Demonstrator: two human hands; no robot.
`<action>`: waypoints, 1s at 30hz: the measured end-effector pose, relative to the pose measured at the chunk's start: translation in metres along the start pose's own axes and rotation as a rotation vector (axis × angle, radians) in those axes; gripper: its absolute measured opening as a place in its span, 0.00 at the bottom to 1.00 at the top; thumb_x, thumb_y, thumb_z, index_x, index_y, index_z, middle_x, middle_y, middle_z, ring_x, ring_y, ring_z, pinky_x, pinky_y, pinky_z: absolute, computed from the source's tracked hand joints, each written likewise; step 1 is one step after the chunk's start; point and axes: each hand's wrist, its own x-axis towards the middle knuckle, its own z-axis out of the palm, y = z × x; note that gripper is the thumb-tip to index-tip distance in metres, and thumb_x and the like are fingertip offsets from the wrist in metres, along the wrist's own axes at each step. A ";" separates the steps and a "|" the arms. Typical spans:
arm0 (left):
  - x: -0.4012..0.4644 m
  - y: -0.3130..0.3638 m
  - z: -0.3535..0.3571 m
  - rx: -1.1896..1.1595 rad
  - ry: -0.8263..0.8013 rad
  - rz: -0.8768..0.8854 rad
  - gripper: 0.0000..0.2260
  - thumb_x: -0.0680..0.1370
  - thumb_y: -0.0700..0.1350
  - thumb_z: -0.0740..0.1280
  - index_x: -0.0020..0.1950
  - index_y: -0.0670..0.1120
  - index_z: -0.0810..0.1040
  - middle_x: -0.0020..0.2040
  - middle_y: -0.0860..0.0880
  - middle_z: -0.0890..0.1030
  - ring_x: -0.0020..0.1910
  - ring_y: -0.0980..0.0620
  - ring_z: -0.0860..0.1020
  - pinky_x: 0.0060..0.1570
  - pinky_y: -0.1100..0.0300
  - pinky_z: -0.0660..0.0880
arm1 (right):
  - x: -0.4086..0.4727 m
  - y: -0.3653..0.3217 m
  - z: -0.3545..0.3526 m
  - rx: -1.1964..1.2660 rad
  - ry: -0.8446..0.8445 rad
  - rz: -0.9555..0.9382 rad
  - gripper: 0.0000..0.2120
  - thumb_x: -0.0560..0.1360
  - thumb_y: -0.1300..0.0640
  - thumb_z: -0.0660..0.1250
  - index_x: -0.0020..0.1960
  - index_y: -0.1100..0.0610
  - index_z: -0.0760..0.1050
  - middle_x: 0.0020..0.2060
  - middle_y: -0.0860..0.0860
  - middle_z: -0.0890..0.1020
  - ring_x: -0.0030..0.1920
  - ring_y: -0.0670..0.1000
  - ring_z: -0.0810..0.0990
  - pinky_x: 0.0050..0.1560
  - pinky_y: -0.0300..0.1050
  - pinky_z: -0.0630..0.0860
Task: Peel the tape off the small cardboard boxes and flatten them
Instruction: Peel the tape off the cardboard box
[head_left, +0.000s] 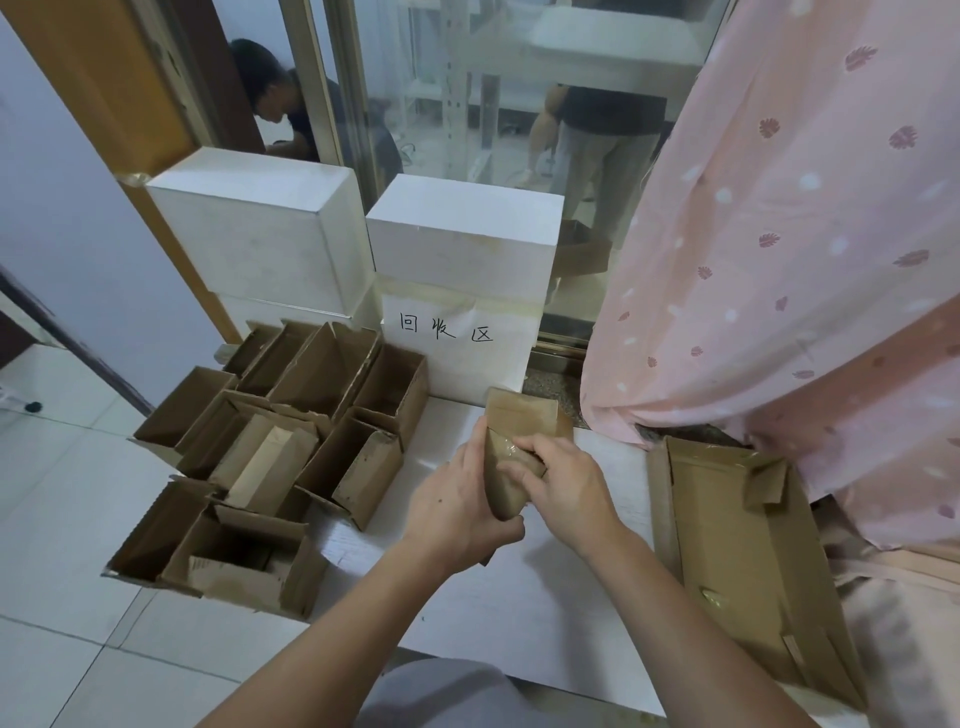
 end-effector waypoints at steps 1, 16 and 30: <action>-0.001 -0.001 0.000 0.007 0.000 0.004 0.53 0.67 0.61 0.71 0.83 0.56 0.41 0.72 0.56 0.72 0.63 0.54 0.77 0.53 0.54 0.77 | 0.000 -0.003 -0.001 -0.023 -0.039 0.005 0.19 0.74 0.41 0.73 0.60 0.49 0.78 0.48 0.38 0.76 0.52 0.45 0.75 0.53 0.40 0.70; -0.005 -0.004 -0.005 0.038 0.029 0.028 0.54 0.68 0.62 0.71 0.84 0.55 0.41 0.71 0.55 0.73 0.63 0.52 0.77 0.54 0.52 0.78 | 0.000 -0.002 0.004 -0.020 0.135 -0.110 0.11 0.81 0.45 0.66 0.51 0.51 0.81 0.38 0.40 0.79 0.42 0.44 0.75 0.47 0.47 0.77; 0.002 -0.003 -0.005 0.122 0.057 0.083 0.54 0.70 0.71 0.67 0.84 0.53 0.41 0.73 0.54 0.73 0.62 0.53 0.78 0.55 0.54 0.78 | -0.008 -0.010 0.023 -0.069 0.310 -0.221 0.03 0.78 0.61 0.68 0.47 0.55 0.77 0.54 0.47 0.79 0.55 0.49 0.78 0.55 0.43 0.74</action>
